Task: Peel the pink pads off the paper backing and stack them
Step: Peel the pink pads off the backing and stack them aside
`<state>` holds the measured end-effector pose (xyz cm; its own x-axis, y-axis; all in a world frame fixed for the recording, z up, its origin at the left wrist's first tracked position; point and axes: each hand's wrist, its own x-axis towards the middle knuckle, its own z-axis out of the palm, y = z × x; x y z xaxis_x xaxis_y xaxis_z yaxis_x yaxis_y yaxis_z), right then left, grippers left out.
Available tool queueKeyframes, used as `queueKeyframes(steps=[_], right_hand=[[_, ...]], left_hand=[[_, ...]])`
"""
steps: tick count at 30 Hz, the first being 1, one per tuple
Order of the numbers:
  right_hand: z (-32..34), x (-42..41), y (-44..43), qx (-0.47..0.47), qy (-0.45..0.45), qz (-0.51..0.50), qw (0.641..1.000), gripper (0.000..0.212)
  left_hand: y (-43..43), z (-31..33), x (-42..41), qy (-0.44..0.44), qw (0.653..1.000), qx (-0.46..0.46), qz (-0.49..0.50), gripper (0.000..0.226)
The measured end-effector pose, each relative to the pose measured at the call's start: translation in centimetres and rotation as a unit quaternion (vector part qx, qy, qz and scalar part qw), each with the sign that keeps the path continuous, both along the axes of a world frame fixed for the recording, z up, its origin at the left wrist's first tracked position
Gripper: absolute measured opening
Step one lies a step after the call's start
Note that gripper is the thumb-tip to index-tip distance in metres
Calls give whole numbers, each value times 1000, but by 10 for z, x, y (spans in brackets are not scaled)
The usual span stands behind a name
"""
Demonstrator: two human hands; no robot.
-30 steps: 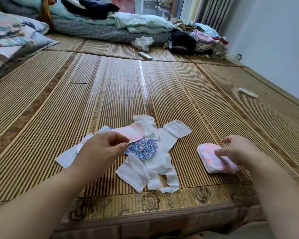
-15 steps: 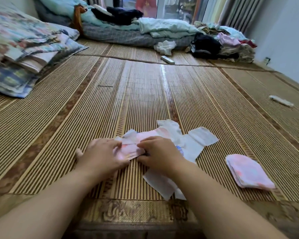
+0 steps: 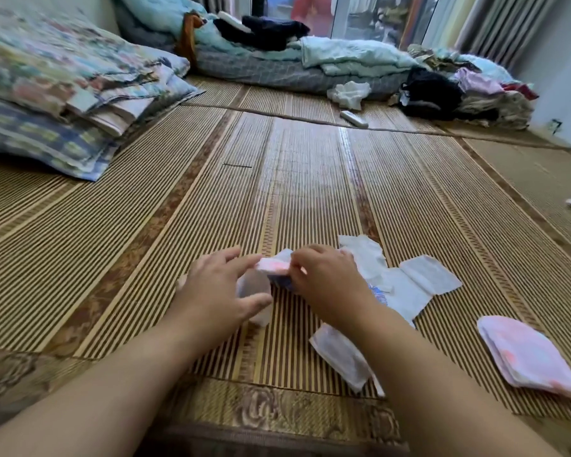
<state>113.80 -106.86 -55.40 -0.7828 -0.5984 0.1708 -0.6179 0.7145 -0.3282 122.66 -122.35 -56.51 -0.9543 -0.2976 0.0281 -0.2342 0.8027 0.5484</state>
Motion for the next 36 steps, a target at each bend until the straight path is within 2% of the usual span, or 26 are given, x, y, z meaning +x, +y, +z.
queueKeyframes(steps=[3,6,9,12,13,16,19,21,23,25,28,32,35,36], right_hand=[[16,2,5,-63,-20,7,998,20],[26,6,10,-82,-54,15,995,17],[28,10,13,-81,-56,17,995,16],[27,12,13,-66,-24,26,997,18],[27,12,12,-58,-12,32,998,18],[26,13,10,-59,11,41,997,17],[23,13,11,-90,5,44,995,16],[20,10,14,-105,-12,47,993,14],[17,6,18,-88,-21,39,995,22],[15,1,21,-79,-30,19,996,13],[21,-7,31,-102,-37,-17,994,22],[40,-18,51,-181,-99,-42,978,21],[52,-24,70,-267,-187,-70,943,10],[56,-25,78,-304,-231,-76,921,7]], left_hand=[[4,7,0,103,994,31,-15,47],[8,12,-1,160,983,84,2,33],[13,16,-2,168,979,118,9,29],[23,19,-3,156,974,163,-13,64],[26,20,-3,149,976,160,-15,68],[30,18,-4,147,985,94,1,43],[28,18,-4,150,983,101,34,21],[24,18,-5,151,979,137,33,22],[23,19,-6,158,971,176,28,25],[21,22,-4,177,963,202,38,23],[14,28,-2,202,938,273,75,25],[4,35,2,213,872,430,101,27],[-1,38,3,162,848,500,72,17],[-4,35,3,118,820,557,63,22]])
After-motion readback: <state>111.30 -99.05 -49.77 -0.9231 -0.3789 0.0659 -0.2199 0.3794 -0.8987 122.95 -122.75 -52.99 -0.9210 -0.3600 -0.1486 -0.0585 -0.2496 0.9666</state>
